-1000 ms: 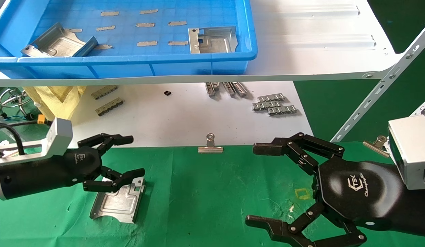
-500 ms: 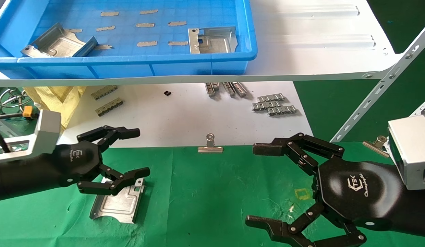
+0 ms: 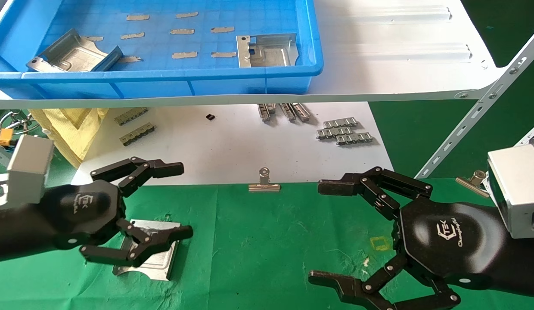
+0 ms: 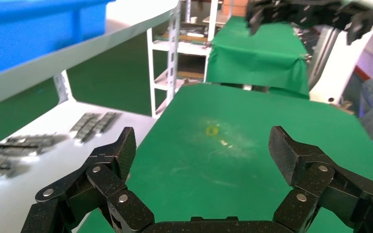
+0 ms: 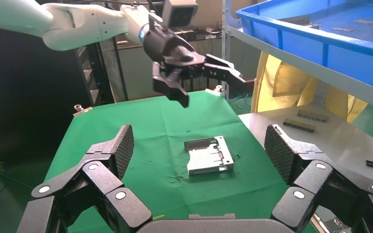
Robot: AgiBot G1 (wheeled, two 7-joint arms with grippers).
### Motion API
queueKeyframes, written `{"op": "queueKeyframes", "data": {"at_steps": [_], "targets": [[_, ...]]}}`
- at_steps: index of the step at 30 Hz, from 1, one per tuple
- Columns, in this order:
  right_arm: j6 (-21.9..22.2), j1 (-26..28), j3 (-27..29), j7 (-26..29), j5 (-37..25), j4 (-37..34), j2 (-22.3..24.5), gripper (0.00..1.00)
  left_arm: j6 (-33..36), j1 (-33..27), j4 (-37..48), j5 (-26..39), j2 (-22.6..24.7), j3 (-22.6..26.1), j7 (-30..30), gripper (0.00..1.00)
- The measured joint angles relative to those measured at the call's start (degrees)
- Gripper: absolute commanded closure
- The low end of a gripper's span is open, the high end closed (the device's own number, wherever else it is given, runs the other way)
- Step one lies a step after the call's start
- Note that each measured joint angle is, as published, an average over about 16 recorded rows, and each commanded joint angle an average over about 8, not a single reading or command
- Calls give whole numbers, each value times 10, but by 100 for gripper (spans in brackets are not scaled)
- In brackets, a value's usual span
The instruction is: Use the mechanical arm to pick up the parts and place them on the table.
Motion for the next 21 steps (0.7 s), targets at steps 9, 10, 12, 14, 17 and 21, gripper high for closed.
{"op": "queueKeyframes", "data": {"at_steps": [9, 10, 12, 14, 17, 21], "targets": [[0, 0, 0, 0, 0, 0, 0, 0, -8, 41, -107, -18, -23, -41, -52, 0], [0, 0, 0, 0, 0, 0, 0, 0, -9, 46, -119, -20, -26, -45, -58, 0], [0, 0, 0, 0, 0, 0, 0, 0, -11, 54, -141, -24, -31, -54, -68, 0], [0, 0, 0, 0, 0, 0, 0, 0, -12, 62, -160, -27, -35, -61, -77, 0], [0, 0, 0, 0, 0, 0, 0, 0, -14, 71, -182, -31, -40, -70, -87, 0], [0, 0, 0, 0, 0, 0, 0, 0, -15, 78, -200, -35, -44, -77, -95, 0]]}}
